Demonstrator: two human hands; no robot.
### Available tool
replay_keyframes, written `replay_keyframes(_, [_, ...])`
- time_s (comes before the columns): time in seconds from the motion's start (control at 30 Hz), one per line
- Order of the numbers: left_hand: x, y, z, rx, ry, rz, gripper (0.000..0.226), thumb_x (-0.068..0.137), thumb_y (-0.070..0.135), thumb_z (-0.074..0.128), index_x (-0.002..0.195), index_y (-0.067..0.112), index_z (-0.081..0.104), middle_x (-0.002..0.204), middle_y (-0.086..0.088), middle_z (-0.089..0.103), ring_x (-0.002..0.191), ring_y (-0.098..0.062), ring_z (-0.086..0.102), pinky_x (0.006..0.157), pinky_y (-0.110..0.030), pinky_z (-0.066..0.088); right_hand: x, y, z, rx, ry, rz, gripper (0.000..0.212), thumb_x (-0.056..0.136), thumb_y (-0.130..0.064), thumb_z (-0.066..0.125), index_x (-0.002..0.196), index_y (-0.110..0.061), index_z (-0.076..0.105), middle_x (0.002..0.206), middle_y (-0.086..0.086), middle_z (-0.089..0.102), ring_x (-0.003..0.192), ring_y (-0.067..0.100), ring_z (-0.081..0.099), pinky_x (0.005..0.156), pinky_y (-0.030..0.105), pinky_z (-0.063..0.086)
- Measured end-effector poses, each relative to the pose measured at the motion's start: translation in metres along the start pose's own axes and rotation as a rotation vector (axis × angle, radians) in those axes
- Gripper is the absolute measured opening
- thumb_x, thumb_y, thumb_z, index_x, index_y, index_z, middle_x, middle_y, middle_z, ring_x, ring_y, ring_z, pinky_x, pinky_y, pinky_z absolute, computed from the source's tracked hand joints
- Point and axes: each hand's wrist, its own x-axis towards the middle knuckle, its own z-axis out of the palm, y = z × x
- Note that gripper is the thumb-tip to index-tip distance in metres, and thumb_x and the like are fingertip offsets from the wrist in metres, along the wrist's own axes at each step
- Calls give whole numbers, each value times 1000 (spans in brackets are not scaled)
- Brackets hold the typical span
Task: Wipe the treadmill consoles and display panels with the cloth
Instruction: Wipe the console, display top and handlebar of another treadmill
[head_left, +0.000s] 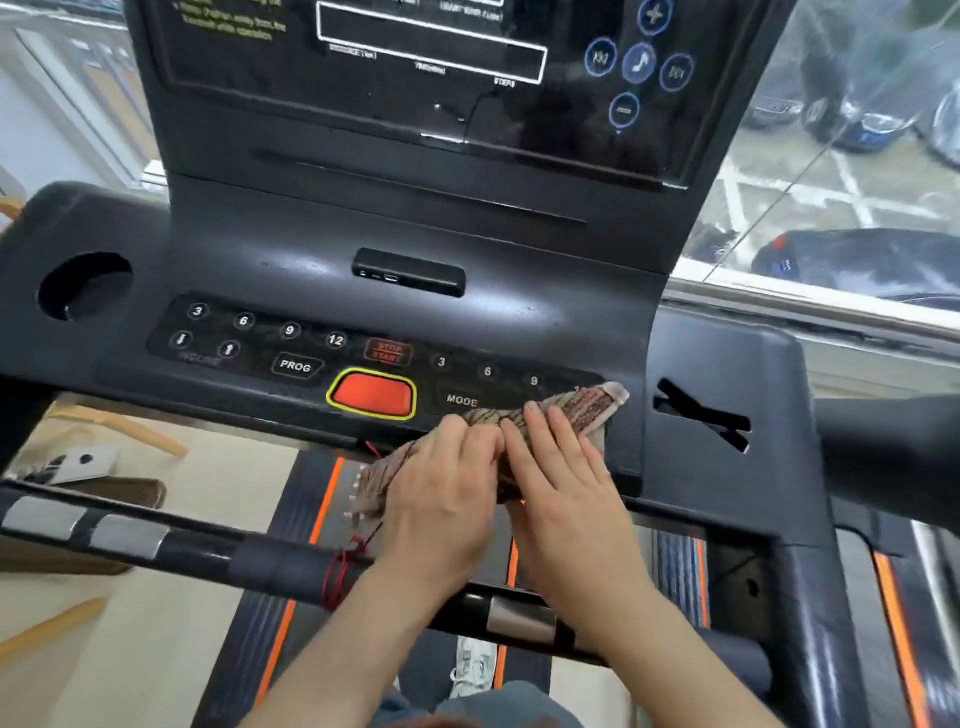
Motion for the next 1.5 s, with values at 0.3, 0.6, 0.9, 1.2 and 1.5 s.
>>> replay_keyframes(0.3, [11, -68, -37, -142, 91, -161, 17, 86, 21, 53, 92, 12, 66, 91, -2, 53, 81, -19, 55, 71, -26, 45, 65, -59, 6, 38, -78, -93, 65, 91, -47, 33, 146, -12, 40, 155, 18, 31, 144, 38, 26, 115, 52, 21])
replay_keyframes(0.6, [32, -178, -105, -66, 286, -480, 11, 87, 6, 62, 94, 9, 69, 96, -10, 52, 89, -17, 51, 79, -16, 32, 165, -172, 31, 82, -158, -283, 64, 97, -49, 36, 153, -18, 26, 161, 12, 16, 149, 31, 9, 119, 46, 6])
replay_keyframes(0.9, [104, -261, -134, -175, 254, -630, 21, 85, 25, 65, 105, 22, 61, 104, -8, 61, 94, -23, 58, 87, -37, 47, 244, -227, 42, 77, -226, -255, 65, 101, -45, 27, 156, -16, 7, 164, 1, -2, 149, 18, -9, 119, 39, -5])
replay_keyframes(1.2, [58, -234, -115, 103, 235, -365, 35, 97, 24, 42, 123, 10, 62, 117, -9, 60, 102, -31, 55, 85, -40, 42, 199, -209, 28, 113, -187, -237, 57, 102, -39, 33, 154, -22, 18, 163, 0, 12, 150, 18, 5, 119, 36, 3])
replay_keyframes(1.5, [29, -137, -69, 175, -12, -280, 54, 95, 32, 22, 140, 12, 45, 148, -11, 41, 139, -26, 32, 113, -48, 21, 121, -133, 21, 116, -72, -97, 56, 98, -40, 22, 147, -18, 41, 155, 6, 35, 145, 25, 28, 116, 41, 24])
